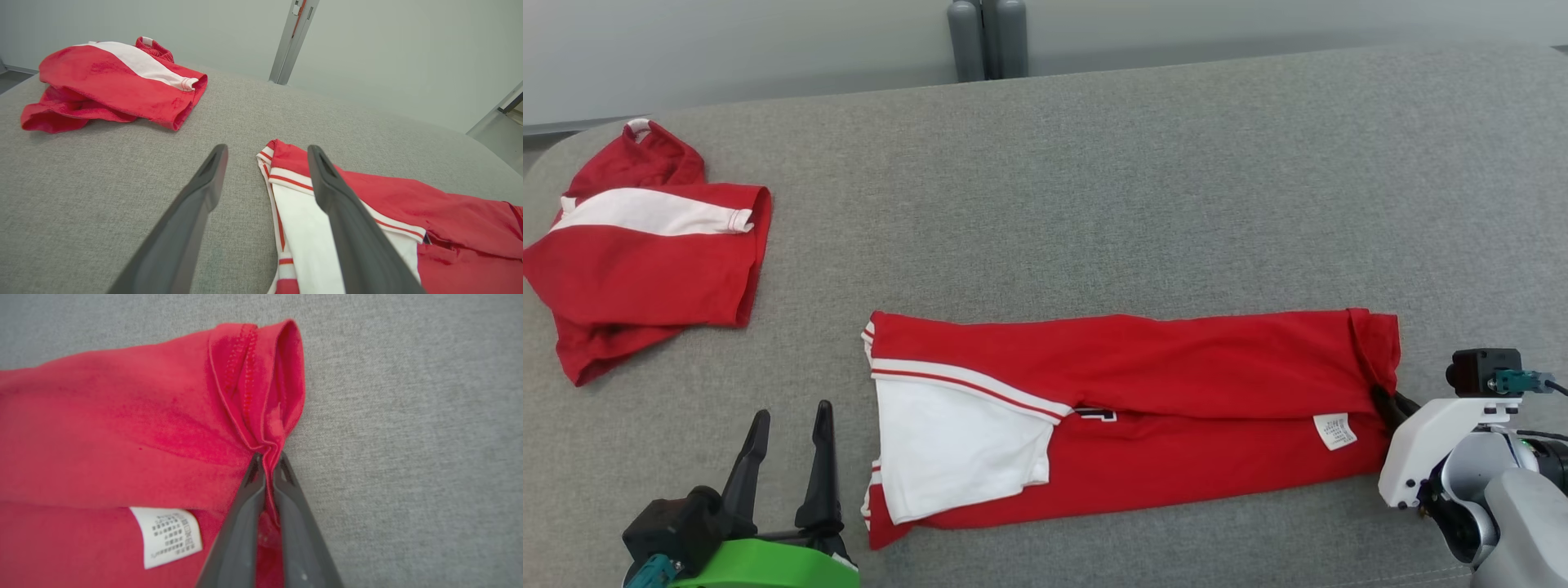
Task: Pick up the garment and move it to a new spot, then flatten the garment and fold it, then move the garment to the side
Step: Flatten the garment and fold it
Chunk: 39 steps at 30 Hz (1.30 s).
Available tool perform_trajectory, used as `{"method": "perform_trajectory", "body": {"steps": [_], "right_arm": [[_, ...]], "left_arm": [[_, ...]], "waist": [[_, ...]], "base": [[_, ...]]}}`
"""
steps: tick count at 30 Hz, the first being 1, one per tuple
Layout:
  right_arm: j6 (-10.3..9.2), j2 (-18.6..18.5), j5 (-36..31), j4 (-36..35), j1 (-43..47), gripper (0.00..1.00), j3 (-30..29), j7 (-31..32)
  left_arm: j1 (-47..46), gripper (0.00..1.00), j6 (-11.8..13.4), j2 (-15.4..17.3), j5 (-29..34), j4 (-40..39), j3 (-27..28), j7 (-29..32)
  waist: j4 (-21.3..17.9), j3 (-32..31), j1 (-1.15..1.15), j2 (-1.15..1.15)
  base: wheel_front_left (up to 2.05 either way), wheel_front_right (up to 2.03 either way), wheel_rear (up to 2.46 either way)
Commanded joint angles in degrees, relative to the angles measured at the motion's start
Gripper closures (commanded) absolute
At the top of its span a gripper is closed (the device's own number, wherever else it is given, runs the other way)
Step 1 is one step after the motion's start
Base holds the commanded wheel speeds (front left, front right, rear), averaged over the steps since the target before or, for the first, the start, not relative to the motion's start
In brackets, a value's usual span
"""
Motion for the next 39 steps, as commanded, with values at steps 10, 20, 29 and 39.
{"method": "perform_trajectory", "body": {"steps": [10,20,29,39], "right_arm": [[-0.14,-5.04,3.53,-5.30,-2.68,1.00,0.09,0.03],[-0.11,-8.04,5.90,-11.73,0.50,1.00,-5.22,1.19],[-0.07,-6.40,9.75,-27.72,6.98,1.00,0.05,5.01],[-0.07,-2.24,10.61,-37.13,5.68,1.00,10.34,7.94]], "left_arm": [[-1.14,0.00,0.38,0.53,-0.04,-0.01,0.23,0.04],[-1.71,0.00,0.43,0.62,0.19,-0.03,-0.34,0.31],[-1.09,0.00,0.64,0.94,-0.10,-0.17,-0.23,0.27],[-1.97,0.00,-0.02,0.66,0.00,0.44,-1.46,0.83]], "waist": [[-3.62,-0.44,0.00,0.00],[-5.07,-0.64,0.00,0.00],[-6.31,-0.89,0.00,0.00],[-5.46,-1.92,0.00,0.00]], "base": [[0.00,0.00,0.00],[0.00,0.00,0.00],[0.00,0.00,0.00],[0.00,0.00,0.00]]}}
